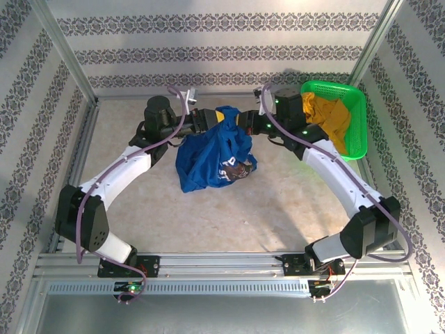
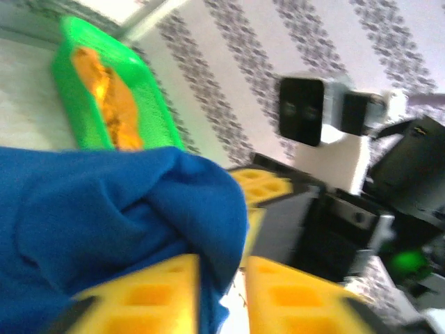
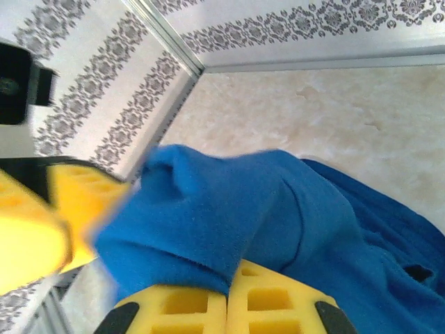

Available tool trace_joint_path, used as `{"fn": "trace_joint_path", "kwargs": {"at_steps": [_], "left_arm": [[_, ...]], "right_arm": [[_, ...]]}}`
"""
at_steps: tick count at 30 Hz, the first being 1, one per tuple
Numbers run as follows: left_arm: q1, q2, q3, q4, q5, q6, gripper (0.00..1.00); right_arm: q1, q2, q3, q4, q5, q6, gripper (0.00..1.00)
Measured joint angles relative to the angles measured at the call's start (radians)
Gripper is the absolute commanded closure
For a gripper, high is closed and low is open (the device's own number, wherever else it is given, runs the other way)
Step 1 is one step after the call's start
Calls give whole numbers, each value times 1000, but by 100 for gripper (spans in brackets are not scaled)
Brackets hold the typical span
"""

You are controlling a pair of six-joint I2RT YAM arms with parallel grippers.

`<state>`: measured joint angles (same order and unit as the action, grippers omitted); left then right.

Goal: Fold the inside-out t-shirt

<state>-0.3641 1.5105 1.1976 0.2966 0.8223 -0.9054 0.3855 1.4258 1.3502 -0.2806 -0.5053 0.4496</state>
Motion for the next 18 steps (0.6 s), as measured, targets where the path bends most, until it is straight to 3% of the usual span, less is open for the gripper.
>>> {"fn": "trace_joint_path", "kwargs": {"at_steps": [7,18], "left_arm": [[36,-74,-63,-89,-106,92,45],[-127,-105,-97,-117,-188,177,37]], "right_arm": [[-10,-138,-13,41,-127,106,100],[-10,-140,-71,129,-195,222,100]]}}
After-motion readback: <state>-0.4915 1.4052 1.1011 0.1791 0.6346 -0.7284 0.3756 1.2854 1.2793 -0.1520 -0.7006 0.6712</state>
